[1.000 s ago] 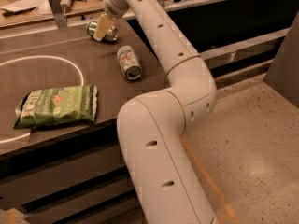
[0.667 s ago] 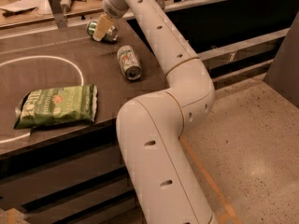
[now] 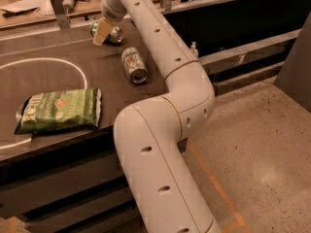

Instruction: Place green can upright

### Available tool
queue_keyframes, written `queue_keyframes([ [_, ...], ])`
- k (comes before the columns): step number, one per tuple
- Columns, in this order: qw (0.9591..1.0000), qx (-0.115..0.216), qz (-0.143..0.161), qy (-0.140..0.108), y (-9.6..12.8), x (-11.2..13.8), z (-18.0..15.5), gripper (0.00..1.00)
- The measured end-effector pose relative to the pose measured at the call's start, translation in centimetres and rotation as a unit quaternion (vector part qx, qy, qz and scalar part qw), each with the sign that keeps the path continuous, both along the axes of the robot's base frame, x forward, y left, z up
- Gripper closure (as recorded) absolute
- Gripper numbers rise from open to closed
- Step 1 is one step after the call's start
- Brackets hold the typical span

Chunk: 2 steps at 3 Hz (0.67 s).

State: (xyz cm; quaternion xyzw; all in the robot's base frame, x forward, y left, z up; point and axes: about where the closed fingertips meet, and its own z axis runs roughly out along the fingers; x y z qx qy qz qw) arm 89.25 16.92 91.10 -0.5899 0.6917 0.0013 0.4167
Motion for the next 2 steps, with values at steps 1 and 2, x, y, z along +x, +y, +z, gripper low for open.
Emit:
queue_keyframes([
  [1,1.0,-0.002,0.003,0.008,0.5,0.0,-1.1,0.0],
  [2,0.9998,-0.002,0.008,0.015,1.0,0.0,-2.1,0.0],
])
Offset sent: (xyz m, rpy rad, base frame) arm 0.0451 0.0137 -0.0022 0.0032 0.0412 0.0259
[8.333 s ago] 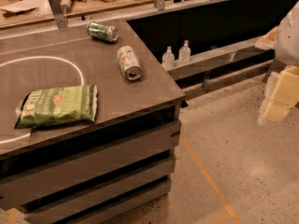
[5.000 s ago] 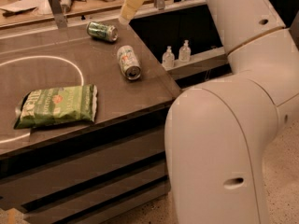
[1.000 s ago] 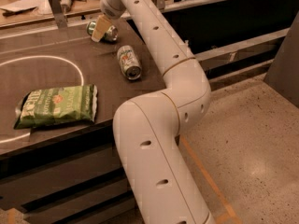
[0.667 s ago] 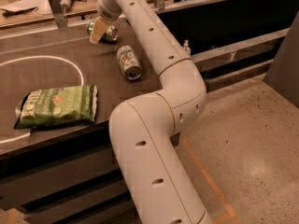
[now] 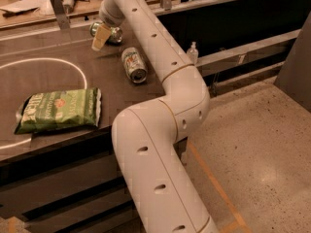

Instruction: Place green can upright

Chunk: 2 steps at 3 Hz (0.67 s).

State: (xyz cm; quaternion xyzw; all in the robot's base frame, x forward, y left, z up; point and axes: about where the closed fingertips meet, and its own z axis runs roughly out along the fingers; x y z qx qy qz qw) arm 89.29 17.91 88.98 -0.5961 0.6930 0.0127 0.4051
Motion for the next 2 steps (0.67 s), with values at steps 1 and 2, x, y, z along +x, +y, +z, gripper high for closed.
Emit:
queue_keyframes([
  [1,0.9999,0.004,0.008,0.008,0.61,-0.05,-1.04,0.0],
  [2,0.9998,0.005,0.014,0.012,1.1,-0.11,-1.77,0.0],
])
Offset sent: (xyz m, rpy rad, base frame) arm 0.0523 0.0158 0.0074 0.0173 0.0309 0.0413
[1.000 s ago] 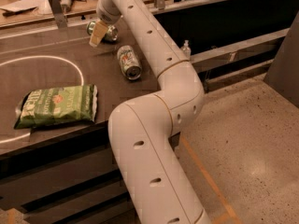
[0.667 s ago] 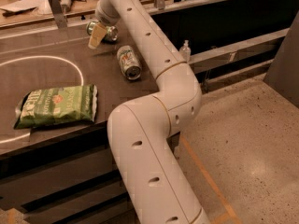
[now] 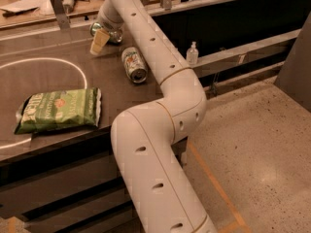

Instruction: Place green can upright

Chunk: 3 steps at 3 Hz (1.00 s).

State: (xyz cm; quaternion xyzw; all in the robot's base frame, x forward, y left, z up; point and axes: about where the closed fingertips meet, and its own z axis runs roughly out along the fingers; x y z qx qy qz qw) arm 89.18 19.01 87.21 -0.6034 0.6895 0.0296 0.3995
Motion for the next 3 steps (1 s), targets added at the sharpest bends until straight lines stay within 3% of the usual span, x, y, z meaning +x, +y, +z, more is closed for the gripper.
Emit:
queue_keyframes([
  [2,0.9999,0.01,0.009,0.004,0.65,-0.13,-0.39,0.0],
  [3,0.9989,0.043,0.019,0.006,1.26,-0.27,0.1,0.0],
])
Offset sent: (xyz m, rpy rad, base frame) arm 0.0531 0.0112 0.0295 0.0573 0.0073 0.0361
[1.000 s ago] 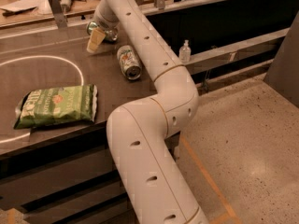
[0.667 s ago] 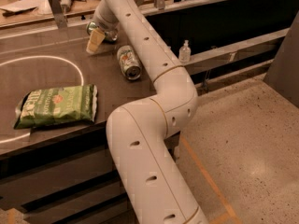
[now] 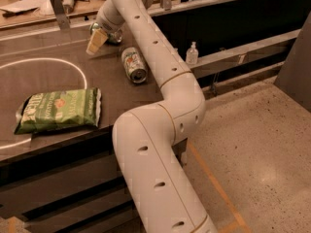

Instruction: Place green can upright

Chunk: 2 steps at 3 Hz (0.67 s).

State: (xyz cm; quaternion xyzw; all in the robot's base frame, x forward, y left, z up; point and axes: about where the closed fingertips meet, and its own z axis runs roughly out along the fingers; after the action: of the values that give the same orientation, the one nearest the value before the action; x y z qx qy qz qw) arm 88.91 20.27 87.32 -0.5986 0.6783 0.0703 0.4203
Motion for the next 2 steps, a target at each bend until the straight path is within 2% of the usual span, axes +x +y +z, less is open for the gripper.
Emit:
queue_keyframes([
  [1,0.9999,0.016,0.006,0.001,0.45,-0.1,0.28,0.0],
  [2,0.9998,0.018,0.006,0.001,0.5,-0.11,0.29,0.0],
])
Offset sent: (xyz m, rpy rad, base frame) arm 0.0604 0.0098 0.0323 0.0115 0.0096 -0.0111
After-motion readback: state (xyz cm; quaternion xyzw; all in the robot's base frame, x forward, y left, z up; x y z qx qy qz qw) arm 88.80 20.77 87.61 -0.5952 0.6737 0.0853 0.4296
